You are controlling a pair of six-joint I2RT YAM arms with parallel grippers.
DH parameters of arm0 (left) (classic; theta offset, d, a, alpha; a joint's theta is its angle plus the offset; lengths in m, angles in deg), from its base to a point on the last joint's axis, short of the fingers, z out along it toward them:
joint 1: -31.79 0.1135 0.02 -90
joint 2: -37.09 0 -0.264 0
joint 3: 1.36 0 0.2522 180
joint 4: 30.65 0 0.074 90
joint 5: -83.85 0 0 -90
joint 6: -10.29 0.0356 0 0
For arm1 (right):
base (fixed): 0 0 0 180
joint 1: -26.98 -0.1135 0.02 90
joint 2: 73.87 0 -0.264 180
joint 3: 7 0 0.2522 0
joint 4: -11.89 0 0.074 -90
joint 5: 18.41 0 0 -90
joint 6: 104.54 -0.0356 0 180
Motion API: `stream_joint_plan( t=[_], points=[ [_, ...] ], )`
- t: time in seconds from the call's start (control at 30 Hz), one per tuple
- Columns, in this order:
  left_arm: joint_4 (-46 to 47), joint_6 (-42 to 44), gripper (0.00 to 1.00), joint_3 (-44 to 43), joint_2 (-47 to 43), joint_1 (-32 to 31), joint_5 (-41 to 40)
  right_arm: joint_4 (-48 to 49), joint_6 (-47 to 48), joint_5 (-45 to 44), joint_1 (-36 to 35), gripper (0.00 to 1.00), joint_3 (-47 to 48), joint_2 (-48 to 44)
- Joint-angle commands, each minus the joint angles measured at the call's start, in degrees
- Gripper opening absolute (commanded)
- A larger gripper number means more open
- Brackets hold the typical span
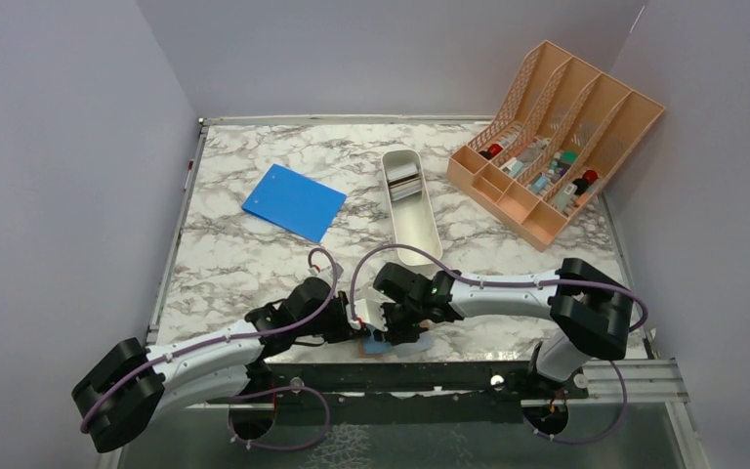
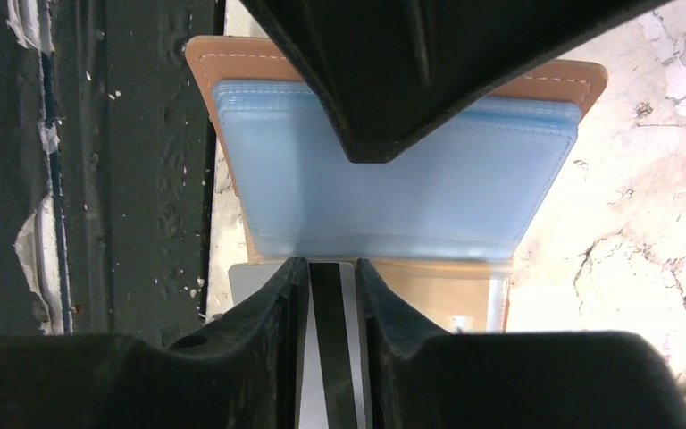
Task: Put the credit cards into the card holder
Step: Insert the credit card into the card holder.
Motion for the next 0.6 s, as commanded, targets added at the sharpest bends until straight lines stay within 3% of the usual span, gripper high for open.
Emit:
stream_joint_plan(
  t=[0.0, 0.07, 0.2, 0.57],
  points=[
    [-0.6, -0.2, 0.08, 0.6, -1.4, 0.0, -0.5, -4.9, 0.2, -0.7, -0.6, 0.23, -0.9, 1.7],
    [-0.9, -0.1, 0.08, 0.4, -1.3, 0.0, -0.5, -5.8, 0.2, -1.0, -0.6, 0.19, -0.4, 1.8],
    [-0.7, -0.1, 0.08, 0.6, -1.0, 0.1, -0.7, -7.0, 0.7, -1.1, -0.5, 0.02, 0.2, 1.1],
    [0.8, 0.5, 0.08, 1.5, -1.3, 0.1, -0.5, -5.5, -3.3, -3.0, -0.6, 0.01, 1.9, -6.6]
  ],
)
